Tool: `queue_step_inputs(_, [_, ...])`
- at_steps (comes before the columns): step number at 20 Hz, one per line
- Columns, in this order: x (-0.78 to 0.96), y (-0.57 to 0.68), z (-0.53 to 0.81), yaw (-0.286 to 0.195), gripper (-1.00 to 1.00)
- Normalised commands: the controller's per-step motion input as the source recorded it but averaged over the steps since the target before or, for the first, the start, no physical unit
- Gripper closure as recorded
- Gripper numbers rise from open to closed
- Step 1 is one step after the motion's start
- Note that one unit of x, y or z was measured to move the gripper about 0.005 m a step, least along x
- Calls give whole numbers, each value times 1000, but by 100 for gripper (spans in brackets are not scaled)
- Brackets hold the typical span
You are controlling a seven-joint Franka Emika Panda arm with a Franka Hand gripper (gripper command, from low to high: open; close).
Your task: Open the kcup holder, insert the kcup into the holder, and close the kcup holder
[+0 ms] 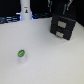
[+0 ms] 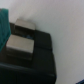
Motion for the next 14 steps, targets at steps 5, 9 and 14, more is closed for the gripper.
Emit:
queue_step_inputs(5, [-365,659,-164,-167,-100])
queue_step_inputs(9, [-229,564,-261,-154,-100])
queue_step_inputs(14, [-35,302,-351,-101,-100])
